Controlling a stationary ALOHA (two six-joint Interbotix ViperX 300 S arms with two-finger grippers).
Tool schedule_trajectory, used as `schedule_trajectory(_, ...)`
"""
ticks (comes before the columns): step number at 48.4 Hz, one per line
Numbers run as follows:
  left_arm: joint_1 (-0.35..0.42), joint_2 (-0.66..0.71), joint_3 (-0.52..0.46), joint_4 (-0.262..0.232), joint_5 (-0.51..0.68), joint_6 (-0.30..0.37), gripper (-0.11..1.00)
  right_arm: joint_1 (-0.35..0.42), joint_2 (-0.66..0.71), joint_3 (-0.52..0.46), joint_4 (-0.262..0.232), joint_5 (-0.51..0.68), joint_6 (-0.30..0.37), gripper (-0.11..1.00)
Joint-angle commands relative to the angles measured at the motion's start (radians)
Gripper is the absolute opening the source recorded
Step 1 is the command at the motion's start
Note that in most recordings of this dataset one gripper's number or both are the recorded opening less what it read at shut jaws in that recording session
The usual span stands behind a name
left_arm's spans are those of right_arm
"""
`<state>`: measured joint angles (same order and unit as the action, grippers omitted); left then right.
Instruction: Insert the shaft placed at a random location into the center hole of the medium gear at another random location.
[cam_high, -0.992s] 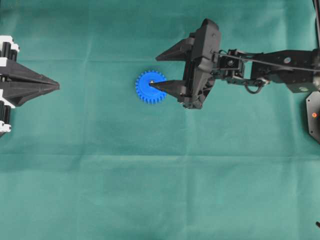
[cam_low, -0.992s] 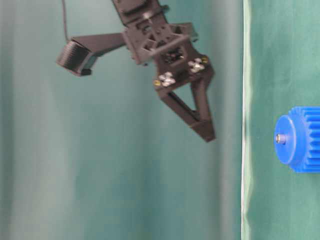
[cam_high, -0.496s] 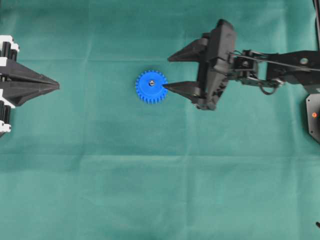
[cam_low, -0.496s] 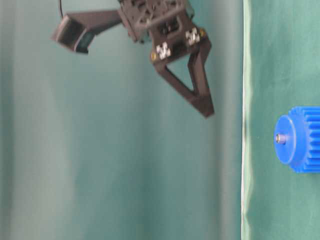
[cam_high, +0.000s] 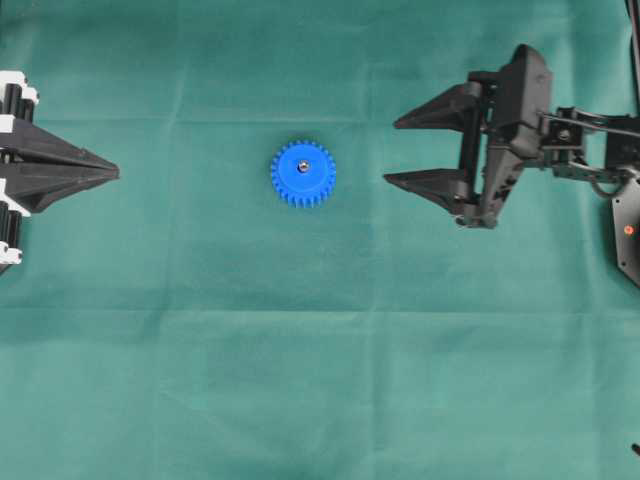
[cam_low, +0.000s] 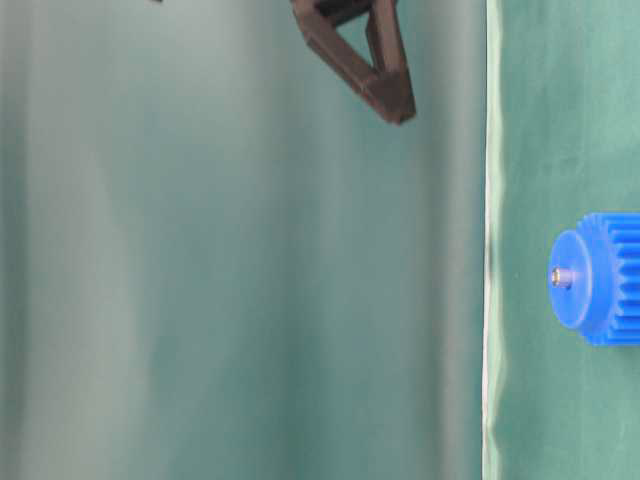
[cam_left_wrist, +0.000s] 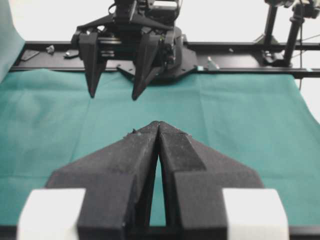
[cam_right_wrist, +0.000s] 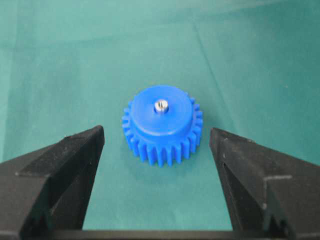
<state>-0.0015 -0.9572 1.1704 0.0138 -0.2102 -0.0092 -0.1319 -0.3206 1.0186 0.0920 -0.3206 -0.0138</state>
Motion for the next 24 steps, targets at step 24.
schedule_trajectory(24, 0.0, 0.006, -0.02, 0.002, -0.005, 0.0, 0.0, 0.002, -0.048, 0.009, 0.005, 0.011, 0.006, 0.87)
